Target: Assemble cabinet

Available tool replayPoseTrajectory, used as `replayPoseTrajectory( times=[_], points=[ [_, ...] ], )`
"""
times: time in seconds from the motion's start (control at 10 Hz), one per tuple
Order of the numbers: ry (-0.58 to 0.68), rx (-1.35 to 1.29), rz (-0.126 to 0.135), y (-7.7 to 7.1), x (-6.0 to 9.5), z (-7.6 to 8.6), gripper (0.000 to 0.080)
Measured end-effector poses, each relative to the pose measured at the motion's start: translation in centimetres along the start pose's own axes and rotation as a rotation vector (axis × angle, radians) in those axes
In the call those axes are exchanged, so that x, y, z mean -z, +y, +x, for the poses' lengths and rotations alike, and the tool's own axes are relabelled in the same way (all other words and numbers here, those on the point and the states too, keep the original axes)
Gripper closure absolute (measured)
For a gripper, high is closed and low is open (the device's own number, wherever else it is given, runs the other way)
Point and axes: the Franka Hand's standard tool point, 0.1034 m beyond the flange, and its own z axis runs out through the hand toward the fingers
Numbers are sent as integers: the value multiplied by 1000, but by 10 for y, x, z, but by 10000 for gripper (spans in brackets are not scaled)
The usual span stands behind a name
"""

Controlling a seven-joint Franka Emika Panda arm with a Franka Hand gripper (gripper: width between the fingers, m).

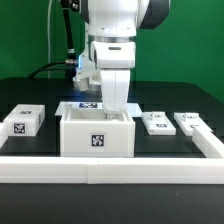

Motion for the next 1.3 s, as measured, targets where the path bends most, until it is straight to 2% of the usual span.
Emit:
replayPoseTrajectory(
  times=[0.2, 0.5, 0.7, 1.0, 1.1, 1.3],
  points=[
    [7, 14, -16, 24, 2, 13, 764],
    [28, -14, -35, 44, 2, 55, 764],
    [38, -51, -39, 48, 1, 82, 764],
    [42, -64, -45, 53, 0, 107, 764],
    [43, -61, -46, 56, 0, 112, 764],
    [39, -55, -33, 59, 1, 116, 764]
  ],
)
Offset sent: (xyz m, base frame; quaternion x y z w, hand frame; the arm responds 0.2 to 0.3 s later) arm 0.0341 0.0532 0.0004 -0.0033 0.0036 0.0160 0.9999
